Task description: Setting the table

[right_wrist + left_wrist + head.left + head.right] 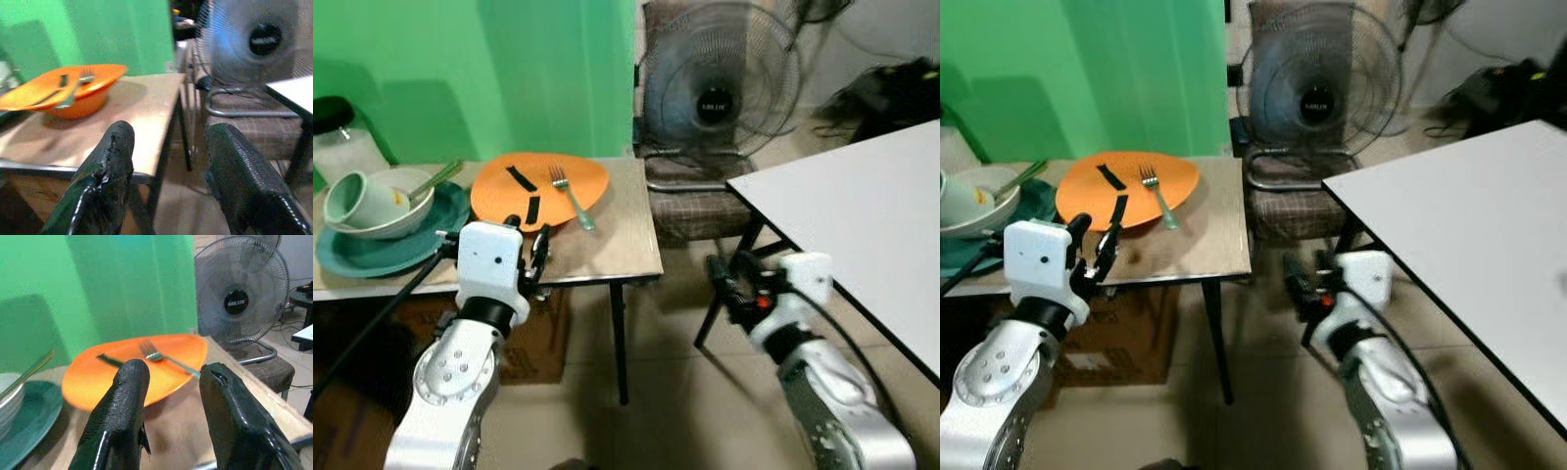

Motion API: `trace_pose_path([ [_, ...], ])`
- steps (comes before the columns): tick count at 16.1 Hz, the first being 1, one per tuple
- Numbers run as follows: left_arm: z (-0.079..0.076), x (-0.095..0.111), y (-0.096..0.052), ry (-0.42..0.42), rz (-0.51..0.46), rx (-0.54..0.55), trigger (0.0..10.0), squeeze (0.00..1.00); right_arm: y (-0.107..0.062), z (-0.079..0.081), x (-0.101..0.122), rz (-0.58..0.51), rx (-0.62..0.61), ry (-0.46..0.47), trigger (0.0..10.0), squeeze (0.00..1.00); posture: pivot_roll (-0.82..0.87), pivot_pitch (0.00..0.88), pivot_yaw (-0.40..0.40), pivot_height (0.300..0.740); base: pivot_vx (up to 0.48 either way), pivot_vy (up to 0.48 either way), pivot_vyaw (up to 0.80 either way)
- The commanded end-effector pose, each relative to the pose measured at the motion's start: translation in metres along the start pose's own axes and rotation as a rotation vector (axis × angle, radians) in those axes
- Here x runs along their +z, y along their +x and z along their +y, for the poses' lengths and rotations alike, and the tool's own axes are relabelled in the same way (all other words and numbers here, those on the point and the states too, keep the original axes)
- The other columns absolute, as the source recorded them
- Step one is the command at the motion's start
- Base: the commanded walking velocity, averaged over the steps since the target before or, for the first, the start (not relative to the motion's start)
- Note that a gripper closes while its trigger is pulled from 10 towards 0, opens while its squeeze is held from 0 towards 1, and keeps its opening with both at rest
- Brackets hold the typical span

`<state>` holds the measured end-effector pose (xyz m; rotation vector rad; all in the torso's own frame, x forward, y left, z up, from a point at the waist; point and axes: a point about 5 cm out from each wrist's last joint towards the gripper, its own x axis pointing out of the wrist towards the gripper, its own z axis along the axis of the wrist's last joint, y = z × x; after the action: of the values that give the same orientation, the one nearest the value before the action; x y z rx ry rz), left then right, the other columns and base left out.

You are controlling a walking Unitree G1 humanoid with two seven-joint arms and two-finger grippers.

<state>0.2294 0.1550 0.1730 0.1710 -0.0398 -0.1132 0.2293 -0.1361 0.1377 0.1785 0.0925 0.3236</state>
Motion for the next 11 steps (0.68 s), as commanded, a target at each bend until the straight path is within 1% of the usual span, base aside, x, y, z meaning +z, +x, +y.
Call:
trace_pose_path([
  [1,0.000,0.002,0.002,0.004,-0.014,-0.003,10.0,0.00,0.002,-0.001,0.003,-0.007,0.010,-0.010,10.0,0.00,-0.01,0.045,0.039,0.740,0.000,0.000,0.00],
  [2,0.000,0.003,0.002,0.006,-0.017,-0.002,10.0,0.00,0.003,0.001,0.003,-0.002,0.033,-0.040,10.0,0.00,-0.01,0.043,0.040,0.740,0.000,0.000,0.00],
  [4,0.000,0.005,0.003,0.001,-0.018,-0.010,10.0,0.00,0.005,0.004,0.002,0.000,0.059,-0.046,10.0,0.00,-0.01,0.041,0.042,0.740,0.000,0.000,0.61],
  [9,-0.002,0.006,0.005,0.011,-0.013,-0.044,10.0,0.00,0.008,-0.001,0.004,-0.013,0.042,-0.029,10.0,0.00,-0.01,0.042,0.049,0.740,0.288,0.000,0.80],
  [10,-0.003,0.006,0.005,0.012,-0.011,-0.049,10.0,0.00,0.008,-0.003,0.005,-0.016,0.035,-0.034,10.0,0.00,-0.01,0.043,0.050,0.740,0.334,0.000,0.63],
  [11,-0.004,0.005,0.005,0.011,-0.006,-0.058,10.0,0.00,0.009,-0.007,0.007,-0.031,0.003,-0.016,10.0,0.00,-0.01,0.045,0.052,0.740,0.330,0.000,0.00],
])
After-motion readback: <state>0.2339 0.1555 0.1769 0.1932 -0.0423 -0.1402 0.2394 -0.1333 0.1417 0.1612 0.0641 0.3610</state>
